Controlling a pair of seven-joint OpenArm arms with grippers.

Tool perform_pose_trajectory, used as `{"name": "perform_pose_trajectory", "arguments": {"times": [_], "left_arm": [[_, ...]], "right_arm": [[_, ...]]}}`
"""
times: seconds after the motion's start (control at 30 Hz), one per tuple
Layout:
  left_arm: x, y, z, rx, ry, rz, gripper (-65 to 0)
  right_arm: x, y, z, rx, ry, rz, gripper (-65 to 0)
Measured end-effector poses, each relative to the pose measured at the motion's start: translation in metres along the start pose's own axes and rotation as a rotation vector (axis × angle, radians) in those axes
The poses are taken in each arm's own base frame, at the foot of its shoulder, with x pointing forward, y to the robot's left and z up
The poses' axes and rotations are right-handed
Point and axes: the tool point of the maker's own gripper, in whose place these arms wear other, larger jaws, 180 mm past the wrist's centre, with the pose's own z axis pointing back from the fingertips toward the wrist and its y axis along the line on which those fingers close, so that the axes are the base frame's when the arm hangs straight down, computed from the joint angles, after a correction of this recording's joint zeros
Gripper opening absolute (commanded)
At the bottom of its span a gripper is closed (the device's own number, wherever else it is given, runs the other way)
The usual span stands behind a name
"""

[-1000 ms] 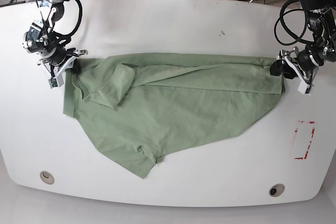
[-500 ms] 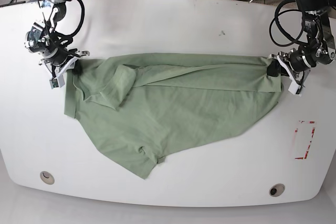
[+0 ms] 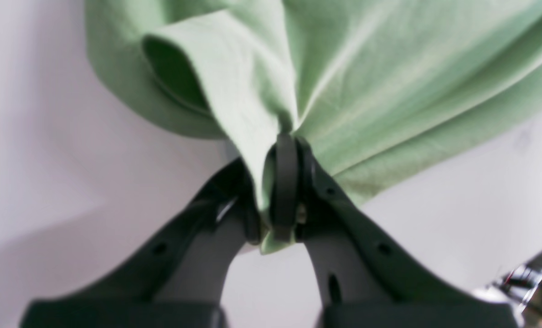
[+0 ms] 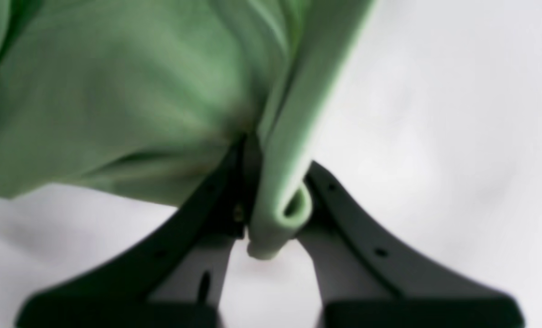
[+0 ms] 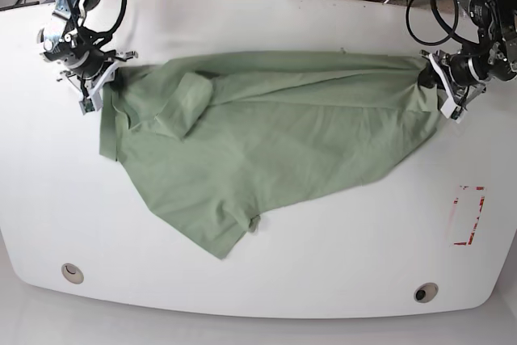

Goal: Layout the t-shirt on the table in an organized manner, then fold the t-shirt properly
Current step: 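Pull both held corners apart and back, stretching the collar edge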

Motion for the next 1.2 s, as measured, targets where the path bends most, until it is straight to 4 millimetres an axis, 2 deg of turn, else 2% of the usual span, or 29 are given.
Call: {"name": "perform_pose_trajectory", "arguments": {"times": [0.27, 0.6, 0.77, 1.03, 1.1, 1.2], "left_arm": [[-0.02, -0.009, 0.019, 0.021, 0.05, -0.048, -65.0], [-0.049, -0.021, 0.023, -0.001, 0.108, -0.047, -65.0], [-0.057, -0.027, 0.025, -0.017, 0.111, -0.04, -65.0], [-0.064, -0.032, 0.027, -0.028, 0.121, -0.036, -65.0], [-0.065, -0.032, 0.027, -0.029, 0.122, -0.034, -62.4], [-0.066, -0.032, 0.027, -0.028, 0.122, -0.036, -53.3]], "right_arm": [[-0.036, 0.007, 0.025, -0.034, 0.038, -0.014, -63.9], [-0.073, 0.001, 0.049, -0.069, 0.093, -0.042, -63.7], [-0.086, -0.002, 0.055, -0.08, 0.11, -0.053, -63.7], [-0.09, 0.0, 0.058, -0.077, 0.114, -0.055, -63.7], [-0.09, 0.0, 0.058, -0.077, 0.114, -0.056, -63.7], [-0.09, 0.0, 0.058, -0.077, 0.115, -0.055, -63.7]]}}
